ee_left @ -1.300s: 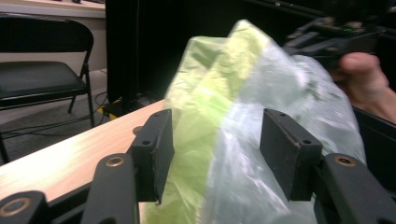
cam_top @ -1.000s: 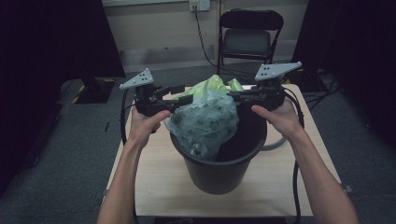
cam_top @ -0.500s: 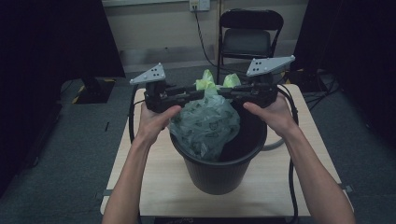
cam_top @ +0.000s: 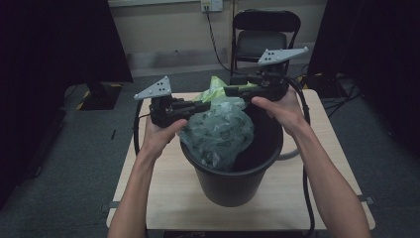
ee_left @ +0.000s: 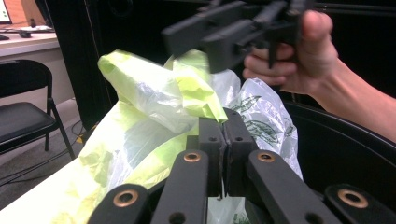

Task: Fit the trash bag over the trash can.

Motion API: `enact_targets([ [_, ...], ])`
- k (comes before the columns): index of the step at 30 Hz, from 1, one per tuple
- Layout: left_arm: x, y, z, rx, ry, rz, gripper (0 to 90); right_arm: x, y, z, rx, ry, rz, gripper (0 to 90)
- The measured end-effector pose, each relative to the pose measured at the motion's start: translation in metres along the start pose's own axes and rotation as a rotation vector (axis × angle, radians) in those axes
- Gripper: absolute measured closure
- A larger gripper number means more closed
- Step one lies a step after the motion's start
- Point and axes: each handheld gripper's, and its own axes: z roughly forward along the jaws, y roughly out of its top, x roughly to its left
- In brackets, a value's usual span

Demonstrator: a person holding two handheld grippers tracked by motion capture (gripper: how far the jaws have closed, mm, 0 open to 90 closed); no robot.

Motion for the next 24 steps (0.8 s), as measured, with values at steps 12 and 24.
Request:
enact_targets([
  [12, -0.005, 0.000, -0.001, 0.014, 0.003, 0.030, 88.5, -0.017, 0.009, 0.036, 0.040, 0.102, 0.085, 36.8],
  [24, -0.003, -0.002, 0.001, 0.005, 0.008, 0.009, 87.9, -0.009, 0.005, 0.038, 0.081, 0.166, 0.016, 89.6],
])
